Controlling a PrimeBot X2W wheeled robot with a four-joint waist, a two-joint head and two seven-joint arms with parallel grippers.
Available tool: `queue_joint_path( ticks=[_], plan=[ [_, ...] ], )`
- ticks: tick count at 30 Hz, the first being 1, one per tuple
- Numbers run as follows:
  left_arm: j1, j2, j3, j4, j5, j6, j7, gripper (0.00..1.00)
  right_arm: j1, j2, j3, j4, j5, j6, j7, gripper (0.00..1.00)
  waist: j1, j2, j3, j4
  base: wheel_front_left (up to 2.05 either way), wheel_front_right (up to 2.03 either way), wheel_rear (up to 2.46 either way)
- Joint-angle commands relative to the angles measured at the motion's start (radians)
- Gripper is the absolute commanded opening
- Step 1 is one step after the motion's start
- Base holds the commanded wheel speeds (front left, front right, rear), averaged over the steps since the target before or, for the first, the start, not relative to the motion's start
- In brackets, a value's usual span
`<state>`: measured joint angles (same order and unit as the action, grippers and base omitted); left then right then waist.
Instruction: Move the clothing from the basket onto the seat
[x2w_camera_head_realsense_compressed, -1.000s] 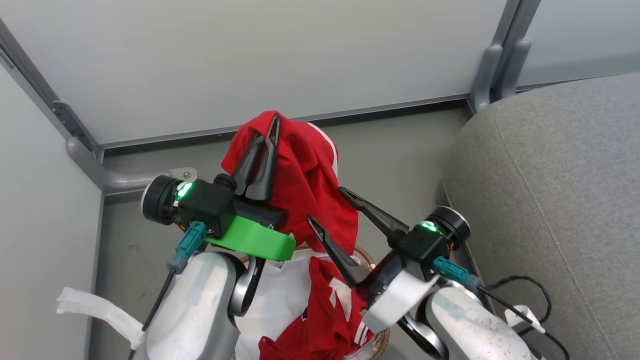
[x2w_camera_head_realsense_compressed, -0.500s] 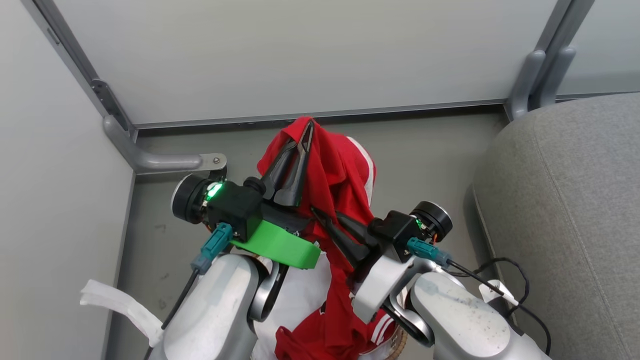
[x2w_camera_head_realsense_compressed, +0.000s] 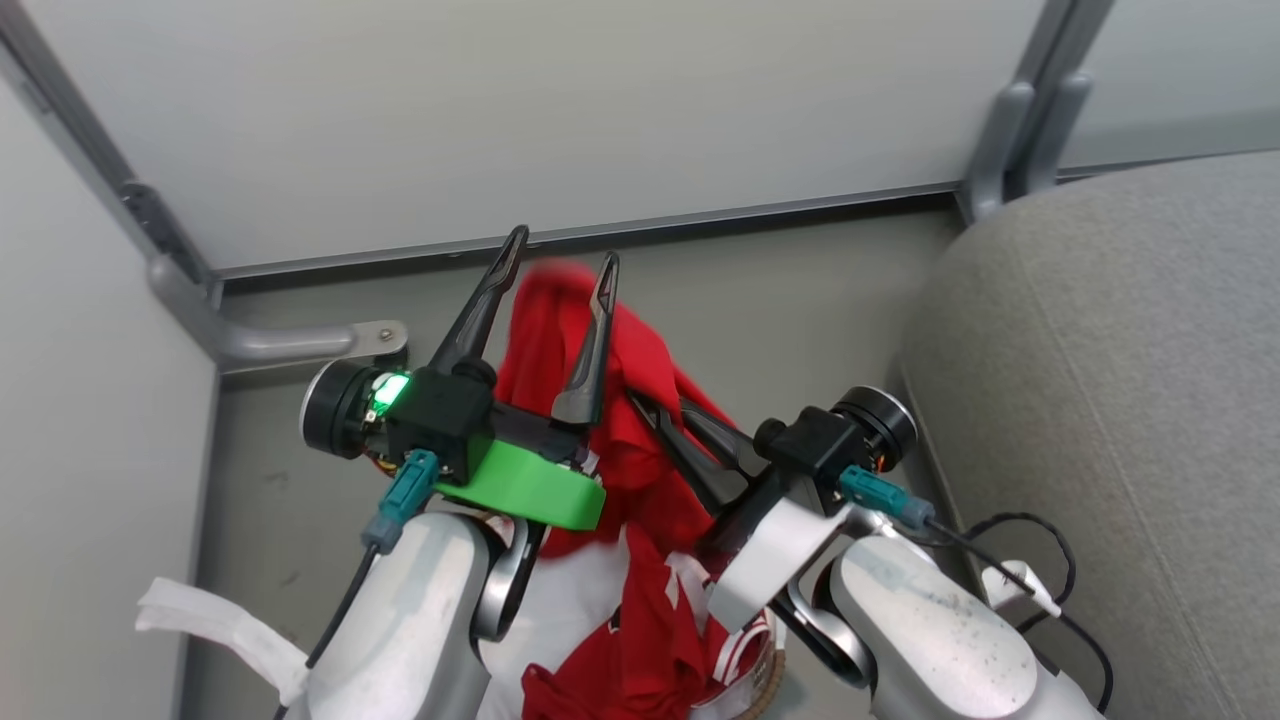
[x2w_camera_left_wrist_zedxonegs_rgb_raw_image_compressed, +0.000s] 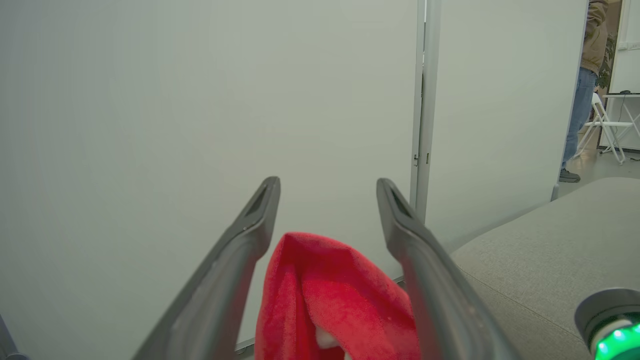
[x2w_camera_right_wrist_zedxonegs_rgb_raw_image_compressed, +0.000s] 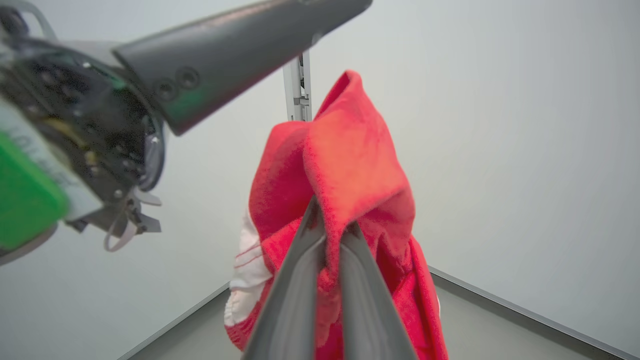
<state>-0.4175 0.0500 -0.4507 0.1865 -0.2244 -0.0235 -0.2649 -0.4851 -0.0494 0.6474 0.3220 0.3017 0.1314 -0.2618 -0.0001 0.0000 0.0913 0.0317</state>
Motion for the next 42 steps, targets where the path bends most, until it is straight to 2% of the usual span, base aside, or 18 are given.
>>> queue_joint_path(
  ticks=[1,13,20,25,31,36,42],
  plan=[
    [0.017,0.002,0.015,-0.003,0.016,-0.008,0.001,1.0,0.021,-0.004,-0.004,-0.019,-0.002,-0.001,-0.005,0.0,0.0001,0.0,0.011,-0.075,0.0,0.0,0.0],
    [0.104,0.002,0.08,-0.003,0.078,-0.057,0.001,1.0,0.096,-0.003,-0.066,-0.123,-0.025,-0.001,-0.005,0.0,0.0001,0.0,0.042,-0.411,0.0,0.0,0.0],
    [0.119,0.003,0.086,0.005,0.089,-0.075,0.001,1.0,0.128,-0.002,-0.108,-0.149,-0.027,-0.001,-0.005,0.0,0.0001,0.0,0.06,-0.554,0.0,0.0,0.0],
    [0.086,0.004,0.055,0.026,0.099,-0.083,0.001,1.0,0.142,-0.004,-0.165,-0.165,-0.052,-0.001,-0.005,0.0,0.0001,0.0,0.09,-0.569,0.0,0.0,0.0],
    [0.07,0.004,0.03,0.043,0.109,-0.091,0.001,1.0,0.056,-0.037,-0.24,-0.192,-0.082,-0.001,-0.005,0.0,0.0001,0.0,0.14,-0.574,0.0,0.0,0.0],
    [0.062,0.005,0.029,0.054,0.141,-0.098,0.001,1.0,-0.122,-0.14,-0.266,-0.206,-0.129,-0.001,-0.005,0.0,0.0001,0.0,0.21,-0.569,0.0,0.0,0.0],
    [0.031,0.017,0.023,0.06,0.165,-0.101,0.001,1.0,-0.364,-0.291,-0.349,-0.189,-0.17,-0.001,-0.005,0.0,0.0001,0.0,0.312,-0.516,0.0,0.0,0.0]
  ],
)
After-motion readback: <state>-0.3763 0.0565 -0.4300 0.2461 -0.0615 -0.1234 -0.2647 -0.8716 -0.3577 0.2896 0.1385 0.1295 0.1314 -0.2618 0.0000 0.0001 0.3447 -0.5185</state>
